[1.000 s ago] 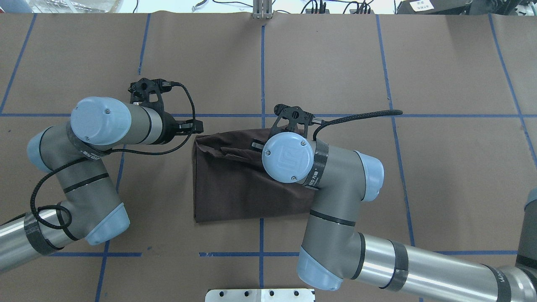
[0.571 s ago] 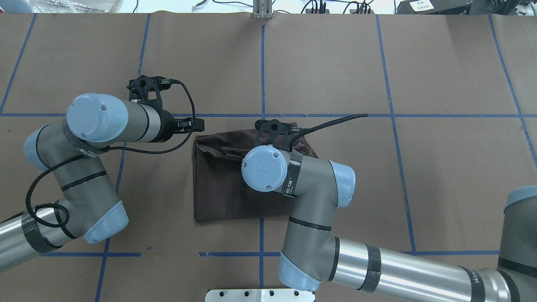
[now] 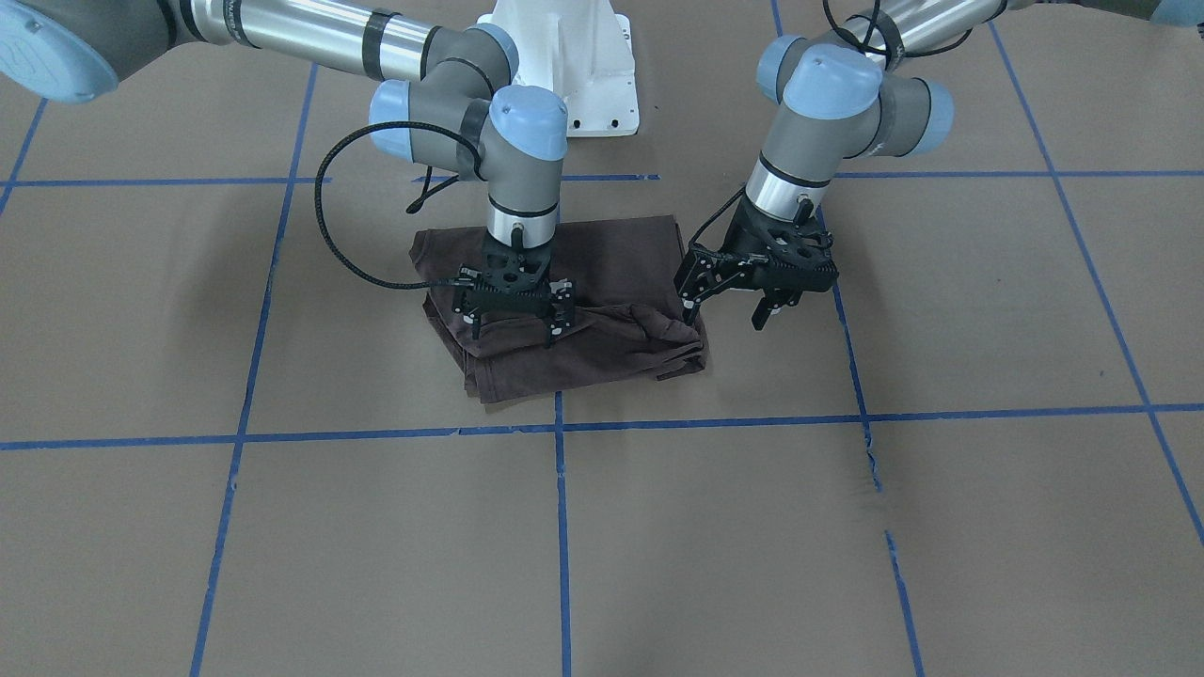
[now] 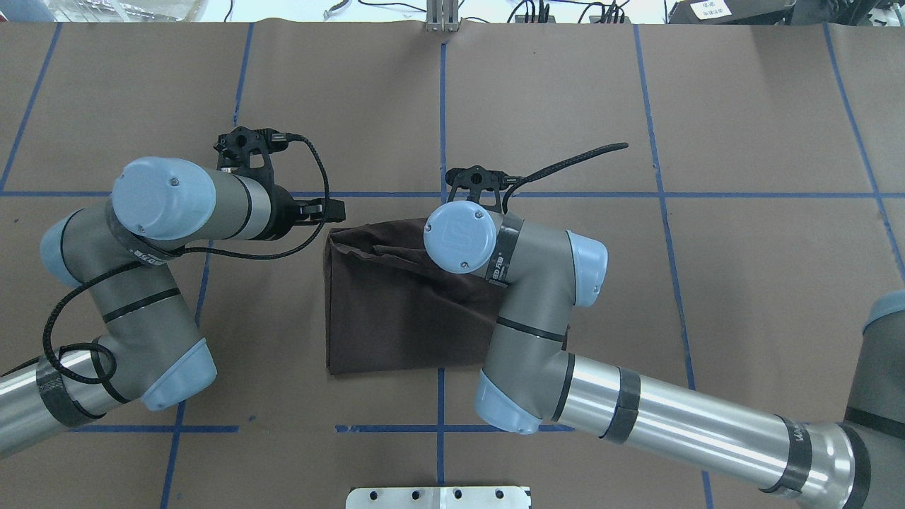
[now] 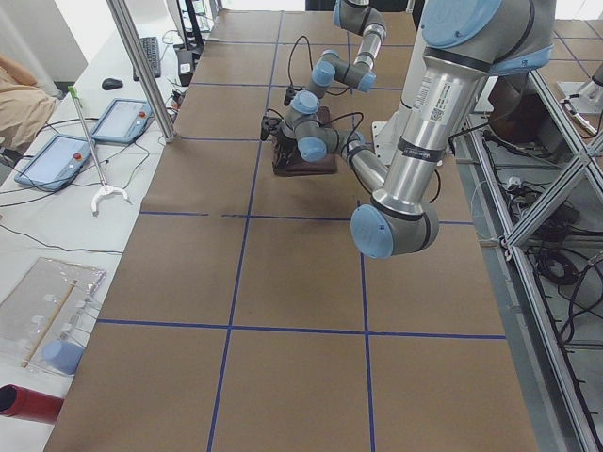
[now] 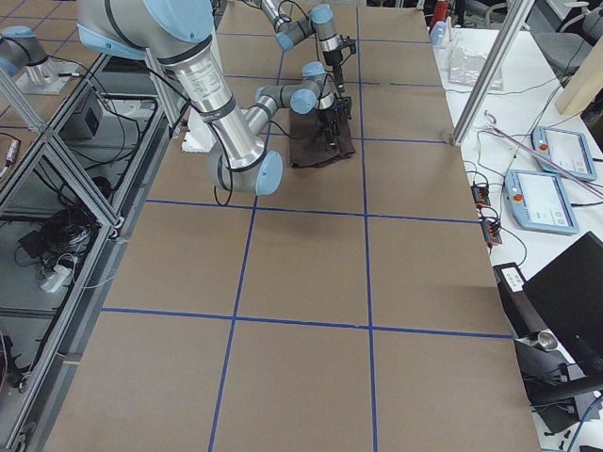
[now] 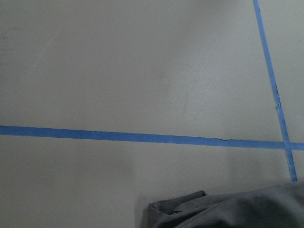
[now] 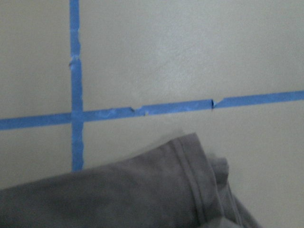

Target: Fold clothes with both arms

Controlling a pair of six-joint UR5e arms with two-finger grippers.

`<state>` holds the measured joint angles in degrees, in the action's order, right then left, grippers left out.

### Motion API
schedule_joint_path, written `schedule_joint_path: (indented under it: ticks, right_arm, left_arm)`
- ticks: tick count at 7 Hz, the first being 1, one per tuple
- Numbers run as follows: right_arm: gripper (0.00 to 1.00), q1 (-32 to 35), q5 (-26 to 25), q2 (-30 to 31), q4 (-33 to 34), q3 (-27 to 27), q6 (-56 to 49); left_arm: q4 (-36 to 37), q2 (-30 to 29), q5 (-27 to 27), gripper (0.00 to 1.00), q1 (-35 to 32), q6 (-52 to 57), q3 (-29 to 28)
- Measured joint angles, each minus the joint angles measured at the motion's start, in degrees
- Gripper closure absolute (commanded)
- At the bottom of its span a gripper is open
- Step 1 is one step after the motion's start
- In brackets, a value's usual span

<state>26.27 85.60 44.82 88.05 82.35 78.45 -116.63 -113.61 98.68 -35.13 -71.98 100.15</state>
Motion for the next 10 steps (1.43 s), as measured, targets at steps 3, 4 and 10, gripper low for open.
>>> schedule_joint_path:
  ticks: [3, 4, 10]
  right_arm:
    - [0.0, 5.9, 5.2, -1.5, -0.4, -2.6, -0.9]
    - [0.0, 6.8, 6.7, -2.0, -0.5, -1.8, -1.0]
    - [0.0, 7.6, 9.0, -1.8, -0.5, 1.4, -1.1]
  left_arm:
    - [0.1, -0.4, 0.0, 0.0, 0.5, -0.3, -0.1]
    - [0.2, -0.9, -0.2, 0.0, 1.0, -1.8, -0.1]
    - [8.0, -5.1, -10.2, 0.0, 12.3, -5.4, -0.7]
